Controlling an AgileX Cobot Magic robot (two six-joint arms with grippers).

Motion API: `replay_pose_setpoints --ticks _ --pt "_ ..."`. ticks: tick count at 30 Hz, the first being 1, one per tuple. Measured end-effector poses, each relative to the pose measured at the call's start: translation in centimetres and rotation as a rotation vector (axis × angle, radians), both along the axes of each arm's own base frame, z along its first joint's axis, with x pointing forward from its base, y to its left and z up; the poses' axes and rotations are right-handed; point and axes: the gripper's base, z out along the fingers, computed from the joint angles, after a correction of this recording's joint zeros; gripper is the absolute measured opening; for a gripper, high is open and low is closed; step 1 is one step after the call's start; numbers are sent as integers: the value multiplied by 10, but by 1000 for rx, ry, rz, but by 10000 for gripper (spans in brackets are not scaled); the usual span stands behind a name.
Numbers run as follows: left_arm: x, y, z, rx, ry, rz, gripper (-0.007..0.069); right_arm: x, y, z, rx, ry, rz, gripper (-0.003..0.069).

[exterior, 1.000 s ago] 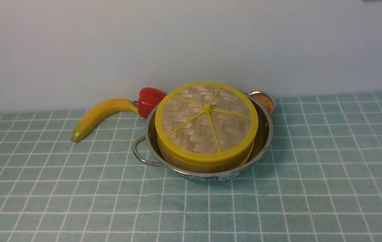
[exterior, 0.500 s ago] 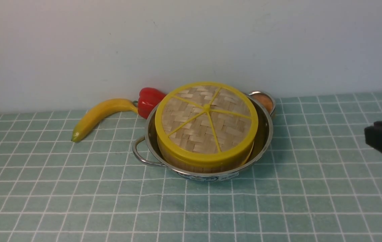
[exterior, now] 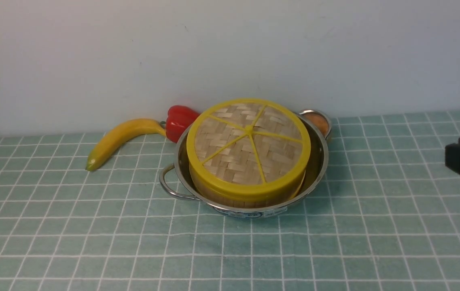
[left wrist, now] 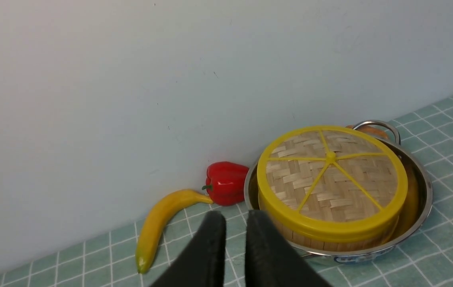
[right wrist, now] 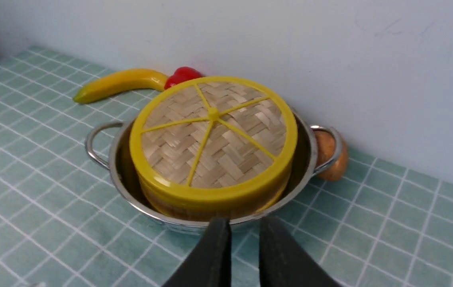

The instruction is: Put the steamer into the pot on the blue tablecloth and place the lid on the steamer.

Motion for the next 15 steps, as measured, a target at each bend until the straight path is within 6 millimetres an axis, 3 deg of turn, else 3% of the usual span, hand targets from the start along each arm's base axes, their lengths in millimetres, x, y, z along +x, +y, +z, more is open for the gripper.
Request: replay_pose_setpoints --ticks 5,8,15 --pt "0 0 0 1 0 0 89 -10 -26 -18 -20 -28 -152 147" --pt "0 0 0 -2 0 -1 100 -28 -50 -53 -10 -88 -322 162" --pt "0 0 0 -2 0 -1 117 -55 -64 -112 17 -245 -477 183"
